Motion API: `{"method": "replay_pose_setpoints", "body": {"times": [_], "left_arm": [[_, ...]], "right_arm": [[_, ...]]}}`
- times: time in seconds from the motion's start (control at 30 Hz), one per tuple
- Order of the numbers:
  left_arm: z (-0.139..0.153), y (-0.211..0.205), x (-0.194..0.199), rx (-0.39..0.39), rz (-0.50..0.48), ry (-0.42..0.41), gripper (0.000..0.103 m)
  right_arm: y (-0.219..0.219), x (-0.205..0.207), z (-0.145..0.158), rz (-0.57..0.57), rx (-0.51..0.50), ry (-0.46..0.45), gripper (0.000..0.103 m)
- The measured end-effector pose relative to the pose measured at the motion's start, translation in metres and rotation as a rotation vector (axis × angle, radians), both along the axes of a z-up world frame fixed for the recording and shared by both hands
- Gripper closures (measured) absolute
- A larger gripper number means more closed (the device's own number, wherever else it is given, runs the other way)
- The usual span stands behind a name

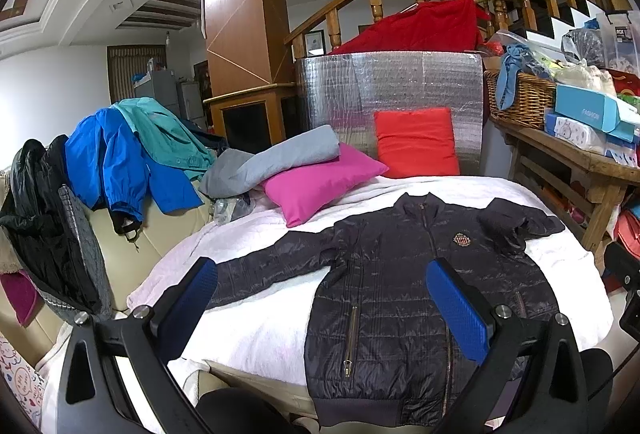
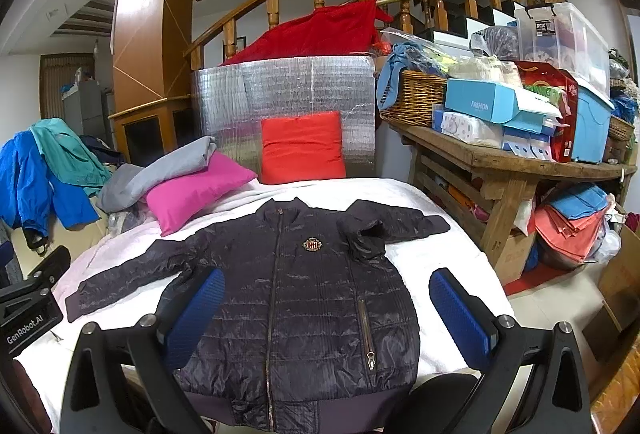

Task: Fold large clothes

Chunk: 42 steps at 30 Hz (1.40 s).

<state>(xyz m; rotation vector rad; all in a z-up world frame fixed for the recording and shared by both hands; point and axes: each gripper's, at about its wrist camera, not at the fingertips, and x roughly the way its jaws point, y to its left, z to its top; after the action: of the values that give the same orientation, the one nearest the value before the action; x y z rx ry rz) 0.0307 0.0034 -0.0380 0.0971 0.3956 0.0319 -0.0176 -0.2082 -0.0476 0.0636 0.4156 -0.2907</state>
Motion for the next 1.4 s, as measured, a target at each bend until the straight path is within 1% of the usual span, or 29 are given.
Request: {"method": "replay_pose_setpoints", "body": {"times": [0.37, 0.53, 0.63, 0.7, 0.77, 0.83, 0.87, 0.9, 0.93, 1.0, 1.03, 1.07, 1.13, 1.2, 1.27, 1.33, 1.4], "left_arm": [[-0.002, 0.002, 0.004, -0.004, 0.005, 0.005, 0.000], [-0.005, -0.001, 0.012, 0.000, 0.004, 0.013, 0.000], [-0.015, -0.004, 0.032, -0.005, -0.005, 0.031, 0.000], [-0.026, -0.008, 0.053, 0.004, 0.003, 0.045, 0.000], [-0.039, -0.012, 0.079, 0.017, 0.003, 0.071, 0.000], [-0.054, -0.017, 0.109, 0.030, 0.013, 0.106, 0.000], [-0.067, -0.022, 0.133, 0.051, 0.032, 0.126, 0.000], [-0.073, -0.024, 0.143, 0.068, 0.045, 0.127, 0.000], [-0.082, -0.030, 0.160, 0.102, 0.068, 0.122, 0.000], [-0.103, -0.045, 0.196, 0.186, 0.095, 0.115, 0.000], [-0.109, -0.049, 0.205, 0.200, 0.093, 0.122, 0.000], [-0.119, -0.055, 0.225, 0.205, 0.086, 0.144, 0.000], [-0.133, -0.062, 0.250, 0.181, 0.080, 0.185, 0.000], [-0.144, -0.066, 0.271, 0.148, 0.078, 0.219, 0.000], [-0.154, -0.071, 0.290, 0.133, 0.084, 0.236, 0.000], [-0.161, -0.075, 0.303, 0.126, 0.085, 0.235, 0.000], [-0.169, -0.077, 0.316, 0.117, 0.094, 0.231, 0.000]], "right_arm": [[0.001, 0.004, -0.002, 0.001, -0.004, 0.010, 0.000], [-0.002, 0.014, -0.006, 0.002, 0.004, 0.032, 0.000], [-0.011, 0.025, -0.011, 0.017, 0.030, 0.048, 0.000], [-0.028, 0.039, -0.017, 0.037, 0.075, 0.049, 0.000], [-0.049, 0.054, -0.024, 0.056, 0.138, 0.053, 0.000], [-0.089, 0.077, -0.037, 0.069, 0.256, 0.056, 0.000], [-0.109, 0.090, -0.045, 0.065, 0.311, 0.062, 0.000], [-0.130, 0.102, -0.054, 0.059, 0.368, 0.070, 0.000], [-0.144, 0.110, -0.062, 0.053, 0.408, 0.073, 0.000], [-0.188, 0.136, -0.086, 0.040, 0.522, 0.068, 0.000], [-0.204, 0.147, -0.096, 0.028, 0.553, 0.068, 0.000], [-0.215, 0.154, -0.104, 0.018, 0.570, 0.070, 0.000], [-0.246, 0.180, -0.127, -0.015, 0.644, 0.080, 0.000], [-0.272, 0.200, -0.146, -0.030, 0.736, 0.052, 0.000], [-0.297, 0.220, -0.163, -0.054, 0.831, 0.024, 0.000], [-0.322, 0.240, -0.179, -0.082, 0.926, -0.011, 0.000], [-0.341, 0.254, -0.191, -0.109, 0.983, -0.044, 0.000]]}}
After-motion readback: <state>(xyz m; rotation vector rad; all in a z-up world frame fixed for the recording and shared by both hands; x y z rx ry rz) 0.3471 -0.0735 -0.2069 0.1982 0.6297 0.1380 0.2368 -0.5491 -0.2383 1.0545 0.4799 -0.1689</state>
